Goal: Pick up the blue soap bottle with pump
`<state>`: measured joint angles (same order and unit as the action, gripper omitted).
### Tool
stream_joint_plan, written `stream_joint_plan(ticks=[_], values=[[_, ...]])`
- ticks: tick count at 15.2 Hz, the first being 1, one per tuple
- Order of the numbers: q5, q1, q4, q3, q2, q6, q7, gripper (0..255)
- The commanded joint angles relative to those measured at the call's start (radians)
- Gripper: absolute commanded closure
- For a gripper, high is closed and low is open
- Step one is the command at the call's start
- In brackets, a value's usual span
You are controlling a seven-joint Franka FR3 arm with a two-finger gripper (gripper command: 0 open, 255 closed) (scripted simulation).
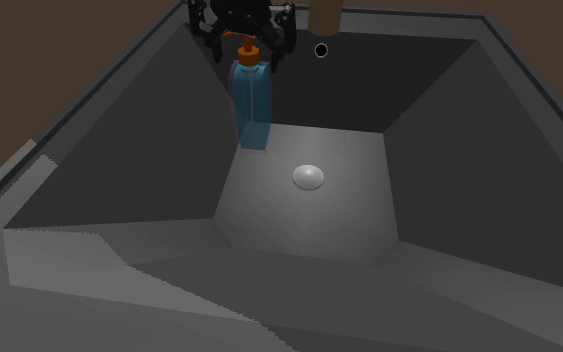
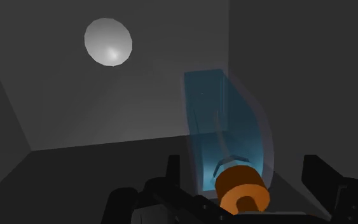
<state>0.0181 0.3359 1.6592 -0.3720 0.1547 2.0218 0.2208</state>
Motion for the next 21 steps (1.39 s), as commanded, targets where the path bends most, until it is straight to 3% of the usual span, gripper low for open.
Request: stream_joint_plan(ticks=[1, 6, 7, 16, 21], values=[[0.002, 0.000, 0.018, 0.000, 0.006, 0.025, -0.001, 0], [0.004, 0.000, 0.061, 0.001, 0.010, 0.072, 0.000, 0], [0.004, 0.000, 0.061, 0.001, 0.010, 0.072, -0.001, 255], [0.004, 0.000, 0.061, 0.001, 0.011, 0.072, 0.000, 255], [0.002, 0.001, 0.000, 0.000, 0.005, 0.007, 0.000, 255]])
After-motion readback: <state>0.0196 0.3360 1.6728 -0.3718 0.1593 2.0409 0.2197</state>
